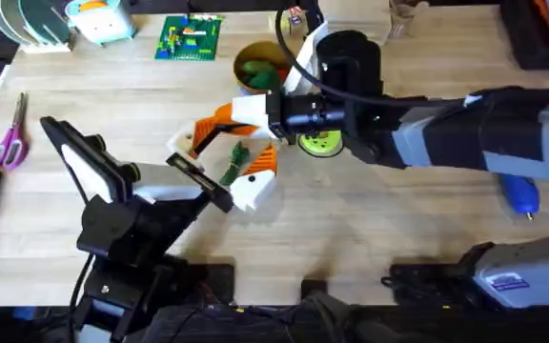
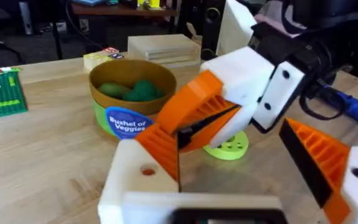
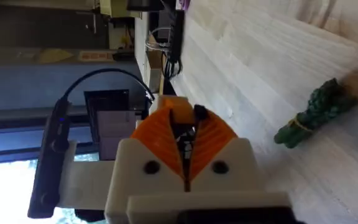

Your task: Pick up the gripper from the table and insert it into the empty holder that is missing its gripper. Then pick up a screw, insert it into the mounting hole, and use the screwdriver to tighten it. Finally, clean up the table by picking up the vegetable and placing it into the bucket.

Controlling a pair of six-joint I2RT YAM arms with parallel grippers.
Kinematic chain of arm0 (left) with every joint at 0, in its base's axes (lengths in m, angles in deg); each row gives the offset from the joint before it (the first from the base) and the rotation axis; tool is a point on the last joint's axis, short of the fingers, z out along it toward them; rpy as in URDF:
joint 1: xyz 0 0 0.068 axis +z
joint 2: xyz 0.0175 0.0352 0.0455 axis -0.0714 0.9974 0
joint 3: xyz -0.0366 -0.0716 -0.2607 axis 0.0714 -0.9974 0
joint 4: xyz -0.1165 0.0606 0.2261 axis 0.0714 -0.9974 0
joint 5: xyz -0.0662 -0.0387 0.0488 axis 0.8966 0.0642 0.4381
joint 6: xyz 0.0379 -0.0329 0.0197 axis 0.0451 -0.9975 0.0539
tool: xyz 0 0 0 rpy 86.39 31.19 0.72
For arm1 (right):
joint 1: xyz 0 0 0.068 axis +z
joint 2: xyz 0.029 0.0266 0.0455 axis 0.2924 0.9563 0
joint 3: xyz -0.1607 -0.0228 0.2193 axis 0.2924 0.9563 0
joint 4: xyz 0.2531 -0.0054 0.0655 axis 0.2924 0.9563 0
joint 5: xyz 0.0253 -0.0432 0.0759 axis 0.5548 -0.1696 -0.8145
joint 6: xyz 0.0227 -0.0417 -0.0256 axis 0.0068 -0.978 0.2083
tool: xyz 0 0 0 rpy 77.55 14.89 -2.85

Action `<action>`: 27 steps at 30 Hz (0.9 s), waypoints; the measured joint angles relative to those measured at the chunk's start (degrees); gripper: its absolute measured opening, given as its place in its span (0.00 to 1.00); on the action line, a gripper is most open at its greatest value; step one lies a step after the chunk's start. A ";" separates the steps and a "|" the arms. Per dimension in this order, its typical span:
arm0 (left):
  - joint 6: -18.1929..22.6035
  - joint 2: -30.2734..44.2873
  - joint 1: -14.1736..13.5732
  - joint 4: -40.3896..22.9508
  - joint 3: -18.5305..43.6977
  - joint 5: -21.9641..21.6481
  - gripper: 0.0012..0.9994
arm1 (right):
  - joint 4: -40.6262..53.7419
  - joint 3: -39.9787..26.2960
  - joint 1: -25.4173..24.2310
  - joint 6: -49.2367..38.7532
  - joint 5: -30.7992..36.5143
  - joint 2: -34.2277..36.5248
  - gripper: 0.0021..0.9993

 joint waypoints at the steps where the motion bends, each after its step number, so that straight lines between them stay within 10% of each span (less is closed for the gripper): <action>1: -0.08 0.01 0.00 -0.02 0.00 -0.14 0.99 | 0.00 0.00 0.14 0.02 0.27 0.00 0.01; 27: -0.04 0.02 -0.02 0.02 0.00 0.13 0.99 | 0.35 0.00 0.32 0.20 -0.64 0.00 0.30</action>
